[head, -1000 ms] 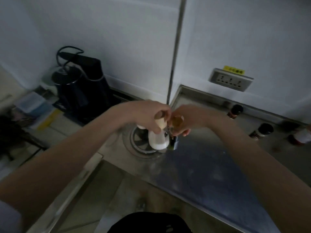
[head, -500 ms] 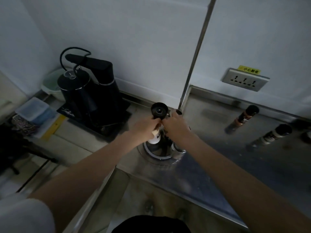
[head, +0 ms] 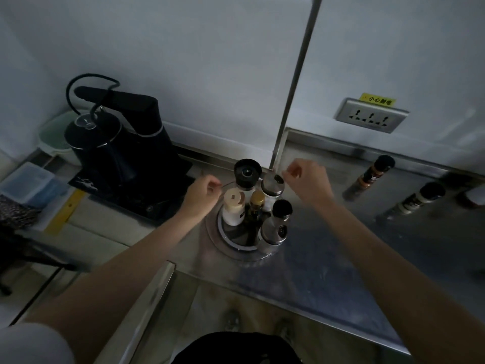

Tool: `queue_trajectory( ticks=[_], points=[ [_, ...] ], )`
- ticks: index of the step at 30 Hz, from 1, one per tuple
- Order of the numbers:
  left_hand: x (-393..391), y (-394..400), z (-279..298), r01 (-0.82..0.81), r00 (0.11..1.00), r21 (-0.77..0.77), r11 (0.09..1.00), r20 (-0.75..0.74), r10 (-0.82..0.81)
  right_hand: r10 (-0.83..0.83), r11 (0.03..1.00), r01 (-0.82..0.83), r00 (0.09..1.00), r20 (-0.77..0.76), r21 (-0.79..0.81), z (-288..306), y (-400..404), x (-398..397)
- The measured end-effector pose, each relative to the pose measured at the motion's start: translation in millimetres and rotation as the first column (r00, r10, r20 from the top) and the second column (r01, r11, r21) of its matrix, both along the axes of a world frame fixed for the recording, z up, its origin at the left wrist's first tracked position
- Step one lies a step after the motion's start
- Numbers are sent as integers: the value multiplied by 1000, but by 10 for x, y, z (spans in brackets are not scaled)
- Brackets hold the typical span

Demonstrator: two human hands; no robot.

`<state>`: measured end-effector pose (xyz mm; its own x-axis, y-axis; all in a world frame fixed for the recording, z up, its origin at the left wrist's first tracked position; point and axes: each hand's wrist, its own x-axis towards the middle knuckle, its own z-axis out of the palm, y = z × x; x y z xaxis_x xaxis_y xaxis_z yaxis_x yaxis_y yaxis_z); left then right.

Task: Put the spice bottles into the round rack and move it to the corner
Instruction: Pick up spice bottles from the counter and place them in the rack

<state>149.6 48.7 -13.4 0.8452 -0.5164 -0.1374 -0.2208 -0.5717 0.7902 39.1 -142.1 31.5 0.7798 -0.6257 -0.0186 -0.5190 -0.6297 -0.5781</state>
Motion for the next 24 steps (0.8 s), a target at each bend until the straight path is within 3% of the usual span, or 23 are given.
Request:
queue_trajectory(
  ticks=[2, 5, 8, 11, 16, 19, 24],
  points=[
    [-3, -77, -61, -9, 1000, 16, 1000, 20, 9, -25, 997, 32, 994, -105, 68, -94, -98, -63],
    [33, -173, -78, -46, 999, 78, 996, -8, 47, 71, 974, -14, 967, -245, 226, -339, -106, -135],
    [103, -213, -147, -55, 976, 220, 974, -192, 99, 21, 921, 87, 963, -270, 380, -485, -67, -179],
    [43, -226, -156, -83, 935, 189, 978, -324, 142, -19, 861, 152, 963, -269, 485, -537, -35, -189],
    [-76, -383, 191, -146, 989, 29, 989, 33, 145, -176, 800, 238, 971, -163, 551, -404, -212, -185],
    [-263, -770, 501, 56, 982, -92, 994, 183, -39, -197, 826, 243, 970, -145, 508, -266, -417, -251],
    [-761, -1657, 653, 345, 919, -116, 931, 243, -311, -240, 921, 278, 957, -165, 274, -135, -933, -622]
  ],
)
